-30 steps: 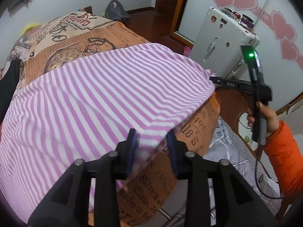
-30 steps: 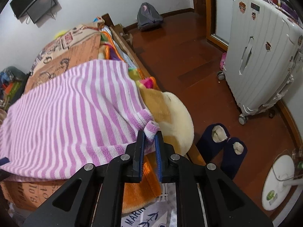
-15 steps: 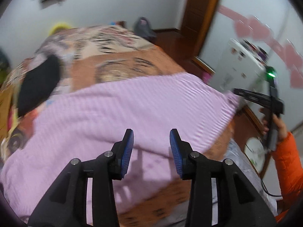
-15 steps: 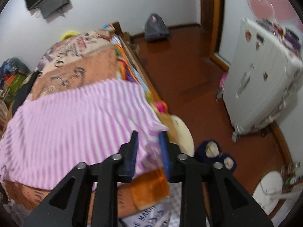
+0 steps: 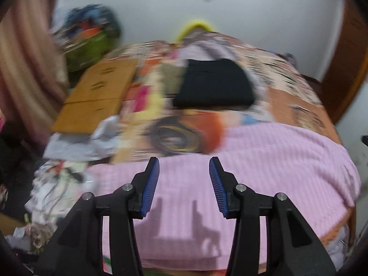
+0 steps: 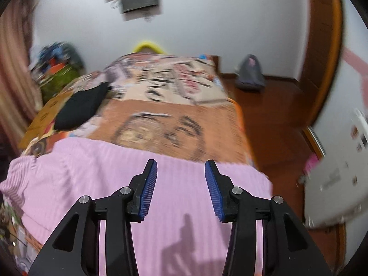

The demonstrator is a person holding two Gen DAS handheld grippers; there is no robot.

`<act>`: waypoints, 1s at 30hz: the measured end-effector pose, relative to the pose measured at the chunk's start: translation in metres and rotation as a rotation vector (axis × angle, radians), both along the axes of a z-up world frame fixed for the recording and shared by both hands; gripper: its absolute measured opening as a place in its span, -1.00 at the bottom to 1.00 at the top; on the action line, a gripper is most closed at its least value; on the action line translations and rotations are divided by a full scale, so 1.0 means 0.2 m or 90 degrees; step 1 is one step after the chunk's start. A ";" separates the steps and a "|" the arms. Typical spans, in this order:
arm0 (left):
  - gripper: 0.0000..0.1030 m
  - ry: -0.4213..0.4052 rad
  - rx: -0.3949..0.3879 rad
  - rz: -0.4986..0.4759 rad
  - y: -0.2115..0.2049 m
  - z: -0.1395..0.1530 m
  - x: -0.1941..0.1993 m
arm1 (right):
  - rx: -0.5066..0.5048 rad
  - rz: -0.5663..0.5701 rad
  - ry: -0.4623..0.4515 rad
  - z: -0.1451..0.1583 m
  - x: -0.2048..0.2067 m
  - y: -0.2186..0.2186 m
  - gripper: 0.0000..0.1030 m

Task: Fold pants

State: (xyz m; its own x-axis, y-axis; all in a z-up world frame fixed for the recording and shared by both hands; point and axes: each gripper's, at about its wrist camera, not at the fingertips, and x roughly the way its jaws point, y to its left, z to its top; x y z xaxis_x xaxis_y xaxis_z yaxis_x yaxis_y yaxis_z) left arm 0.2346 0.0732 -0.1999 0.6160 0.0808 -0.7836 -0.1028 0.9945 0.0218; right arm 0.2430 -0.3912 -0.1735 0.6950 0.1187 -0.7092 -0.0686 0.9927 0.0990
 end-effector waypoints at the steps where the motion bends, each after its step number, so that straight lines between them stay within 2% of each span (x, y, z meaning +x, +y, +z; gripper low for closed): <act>1: -0.12 0.001 0.003 0.018 0.08 -0.01 0.00 | -0.007 0.019 -0.001 0.01 0.04 0.08 -0.19; 5: -0.10 0.024 -0.013 0.074 0.42 -0.12 0.03 | -0.026 0.097 -0.002 0.03 0.17 0.37 -0.08; 9: -0.10 0.063 -0.040 0.080 0.57 -0.27 0.06 | -0.040 0.194 0.009 0.01 0.33 0.76 -0.08; 11: -0.04 0.085 -0.058 0.051 0.58 -0.35 0.09 | -0.051 0.230 0.014 -0.01 0.39 0.91 -0.08; 13: 0.06 0.098 -0.055 0.032 0.58 -0.41 0.10 | -0.056 0.272 0.030 -0.06 0.47 1.08 -0.08; 16: 0.13 0.110 -0.030 0.028 0.58 -0.50 0.13 | -0.050 0.325 0.066 -0.14 0.60 1.29 -0.08; 18: 0.16 0.112 -0.038 0.026 0.59 -0.53 0.15 | -0.040 0.349 0.099 -0.20 0.66 1.40 -0.08; 24: 0.33 0.103 -0.109 0.019 0.70 -0.57 0.14 | -0.046 0.413 0.202 -0.43 0.76 1.69 -0.08; 27: 0.35 0.104 -0.158 0.020 0.75 -0.60 0.14 | -0.071 0.452 0.229 -0.49 0.76 1.77 -0.08; 29: 0.31 0.102 -0.180 0.019 0.77 -0.61 0.14 | -0.095 0.467 0.242 -0.52 0.76 1.81 -0.21; 30: 0.20 0.100 -0.188 0.015 0.77 -0.60 0.14 | -0.108 0.475 0.250 -0.54 0.75 1.83 -0.34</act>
State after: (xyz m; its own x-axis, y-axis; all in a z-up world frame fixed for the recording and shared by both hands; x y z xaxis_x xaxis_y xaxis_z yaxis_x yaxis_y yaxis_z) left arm 0.2621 0.2262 -0.3206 0.4864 -0.1510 -0.8606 -0.1443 0.9576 -0.2495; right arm 0.3928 -0.0255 -0.2809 0.1778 0.3181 -0.9312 -0.7016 0.7046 0.1067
